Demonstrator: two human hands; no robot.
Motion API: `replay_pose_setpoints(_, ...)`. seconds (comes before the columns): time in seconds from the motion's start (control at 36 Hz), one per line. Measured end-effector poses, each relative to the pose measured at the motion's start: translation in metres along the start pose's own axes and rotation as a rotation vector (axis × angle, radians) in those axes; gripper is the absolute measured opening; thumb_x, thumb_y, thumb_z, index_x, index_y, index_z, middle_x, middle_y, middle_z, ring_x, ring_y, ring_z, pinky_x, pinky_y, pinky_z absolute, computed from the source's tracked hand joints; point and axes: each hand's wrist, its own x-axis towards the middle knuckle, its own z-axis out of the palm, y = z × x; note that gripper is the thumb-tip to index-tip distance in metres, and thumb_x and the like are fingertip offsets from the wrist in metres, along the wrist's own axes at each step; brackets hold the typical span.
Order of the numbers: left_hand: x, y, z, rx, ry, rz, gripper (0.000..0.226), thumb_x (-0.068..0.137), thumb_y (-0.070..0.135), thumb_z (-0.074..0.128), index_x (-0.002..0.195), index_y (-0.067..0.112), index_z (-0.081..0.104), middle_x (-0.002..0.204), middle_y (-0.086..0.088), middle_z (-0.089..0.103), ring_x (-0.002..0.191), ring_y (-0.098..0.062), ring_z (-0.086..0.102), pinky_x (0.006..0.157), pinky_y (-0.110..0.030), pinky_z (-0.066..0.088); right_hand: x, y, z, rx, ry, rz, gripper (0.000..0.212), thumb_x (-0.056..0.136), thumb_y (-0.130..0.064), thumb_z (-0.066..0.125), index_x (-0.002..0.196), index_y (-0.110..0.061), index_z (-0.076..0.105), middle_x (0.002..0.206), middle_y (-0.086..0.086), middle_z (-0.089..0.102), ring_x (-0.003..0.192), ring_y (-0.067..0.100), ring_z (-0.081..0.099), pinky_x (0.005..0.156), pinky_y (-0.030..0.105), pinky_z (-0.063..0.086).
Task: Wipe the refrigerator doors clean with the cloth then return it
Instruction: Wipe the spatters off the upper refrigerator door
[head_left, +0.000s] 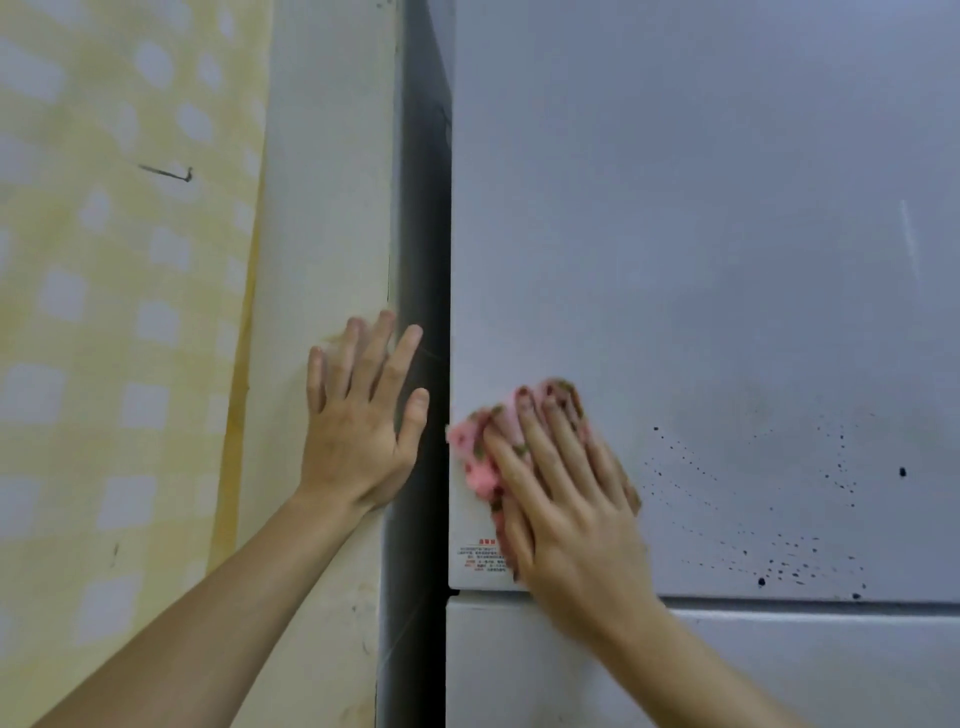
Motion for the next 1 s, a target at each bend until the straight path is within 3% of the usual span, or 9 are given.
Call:
replay_pose_setpoints(0.08,0.0,0.001,0.004,-0.044,0.026,-0.015,0.069,0.104,0.04,0.033,0.169,0.026,0.013,0.177,0.002,0.001,0.163,-0.017,-0.005,0.131,-0.054,-0.002,-0.009,0.002,0.002,-0.028,-0.051,-0.056,0.056,0.113,-0.037,0.024,0.166,-0.02,0.025,0.175,0.005,0.018,0.162,0.026,0.015,0.127,0.05,0.022)
replay_pose_setpoints(0.17,-0.001,0.001,0.006,-0.044,0.046,-0.022,0.069,0.104,0.036,0.036,0.168,0.02,0.017,0.177,0.0,0.005,0.164,-0.017,-0.002,0.131,-0.057,0.003,0.012,0.012,-0.002,-0.053,-0.059,-0.087,0.055,0.112,-0.04,0.033,0.164,-0.022,0.031,0.173,0.005,0.021,0.161,0.025,0.016,0.127,0.049,0.026)
replay_pose_setpoints(0.33,-0.003,-0.001,0.006,-0.039,0.049,-0.011,0.072,0.102,0.036,0.038,0.168,0.019,0.016,0.177,0.0,0.006,0.164,-0.018,-0.002,0.131,-0.056,0.003,0.098,0.018,0.0,-0.091,-0.126,-0.024,0.061,0.11,-0.057,0.028,0.166,-0.034,0.019,0.175,0.006,0.004,0.162,0.027,-0.003,0.133,0.046,0.005)
replay_pose_setpoints(0.44,-0.004,0.001,0.007,-0.046,0.055,-0.009,0.073,0.101,0.033,0.039,0.168,0.018,0.014,0.177,-0.001,0.007,0.164,-0.017,-0.002,0.132,-0.054,0.001,0.106,0.005,0.007,-0.083,-0.073,0.054,0.061,0.111,-0.052,0.021,0.167,-0.028,0.019,0.175,0.007,0.008,0.163,0.026,0.0,0.133,0.043,0.0)
replay_pose_setpoints(0.64,-0.002,0.001,0.008,-0.066,0.065,0.001,0.068,0.103,0.029,0.039,0.167,0.014,0.02,0.176,-0.003,0.008,0.164,-0.019,-0.001,0.131,-0.055,0.001,0.041,-0.02,0.015,-0.064,0.005,-0.055,0.058,0.114,-0.035,0.032,0.165,-0.009,0.026,0.173,0.013,0.016,0.162,0.028,0.011,0.131,0.049,0.017)
replay_pose_setpoints(0.75,0.0,0.001,0.01,-0.055,0.081,0.004,0.069,0.1,0.025,0.039,0.167,0.015,0.022,0.177,-0.003,0.009,0.164,-0.019,0.0,0.132,-0.051,-0.002,-0.006,-0.029,0.015,-0.035,-0.035,-0.129,0.057,0.112,-0.03,0.032,0.165,-0.009,0.026,0.174,0.011,0.016,0.162,0.027,0.013,0.13,0.048,0.019)
replay_pose_setpoints(0.89,-0.005,0.003,0.012,-0.068,0.089,-0.01,0.069,0.099,0.029,0.035,0.166,0.018,0.024,0.177,-0.001,0.011,0.164,-0.016,0.001,0.132,-0.05,-0.002,-0.035,-0.01,0.01,-0.013,-0.059,-0.238,0.066,0.102,-0.02,0.061,0.162,-0.012,0.034,0.171,0.009,0.027,0.16,0.026,0.021,0.127,0.046,0.029)
replay_pose_setpoints(1.0,-0.005,0.002,0.013,-0.051,0.096,-0.006,0.072,0.097,0.028,0.041,0.166,0.018,0.025,0.177,-0.002,0.011,0.163,-0.016,0.0,0.132,-0.053,0.001,0.002,0.036,-0.004,-0.02,-0.015,-0.212,0.057,0.108,-0.02,0.055,0.161,-0.01,0.036,0.169,0.011,0.03,0.159,0.027,0.024,0.126,0.049,0.032)
